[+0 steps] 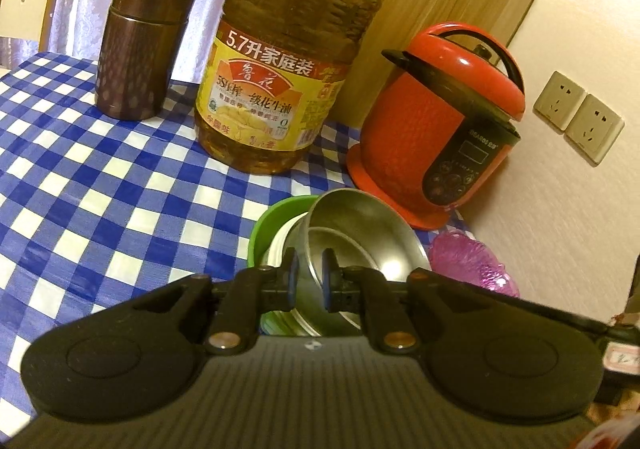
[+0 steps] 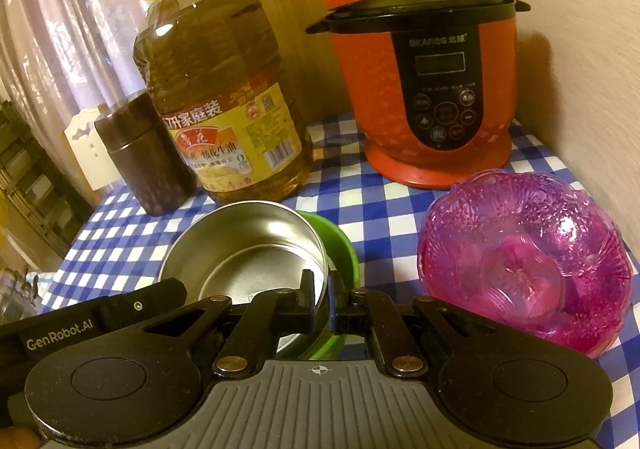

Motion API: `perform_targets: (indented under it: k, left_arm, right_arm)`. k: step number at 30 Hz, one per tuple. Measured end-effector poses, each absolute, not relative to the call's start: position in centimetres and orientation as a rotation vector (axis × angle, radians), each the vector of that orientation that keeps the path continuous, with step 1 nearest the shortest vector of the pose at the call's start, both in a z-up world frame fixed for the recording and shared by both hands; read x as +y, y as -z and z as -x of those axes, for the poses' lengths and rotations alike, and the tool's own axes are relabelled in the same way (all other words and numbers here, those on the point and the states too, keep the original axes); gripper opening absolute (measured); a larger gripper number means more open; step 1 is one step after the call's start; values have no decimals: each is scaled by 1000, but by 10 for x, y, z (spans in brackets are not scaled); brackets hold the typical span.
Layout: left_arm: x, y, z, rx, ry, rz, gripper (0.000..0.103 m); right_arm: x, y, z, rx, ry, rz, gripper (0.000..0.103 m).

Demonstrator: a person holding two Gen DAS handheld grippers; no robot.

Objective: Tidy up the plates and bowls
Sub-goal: 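Lower the steel bowl into the green bowl over the white bowls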

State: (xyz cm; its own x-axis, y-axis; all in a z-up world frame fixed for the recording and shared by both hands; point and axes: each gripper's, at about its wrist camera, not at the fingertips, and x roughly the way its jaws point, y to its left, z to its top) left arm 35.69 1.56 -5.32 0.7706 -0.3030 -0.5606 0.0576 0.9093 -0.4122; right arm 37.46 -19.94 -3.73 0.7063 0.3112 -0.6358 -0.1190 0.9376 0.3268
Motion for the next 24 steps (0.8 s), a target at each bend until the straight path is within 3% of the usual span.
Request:
perform_targets:
  k: [4,9,24]
  left_arm:
    - [18,50,-355,635,191,391,17]
    - [21,49,-355,623,175,393,24]
    - [25,57,-359,643,151,400,32]
  right_arm:
    - [-199,36,-372,716,-257,-248,12]
    - [-204,32,-371,676,-247,-269,47]
    - [-229,49,-384,725,-201,-372,49]
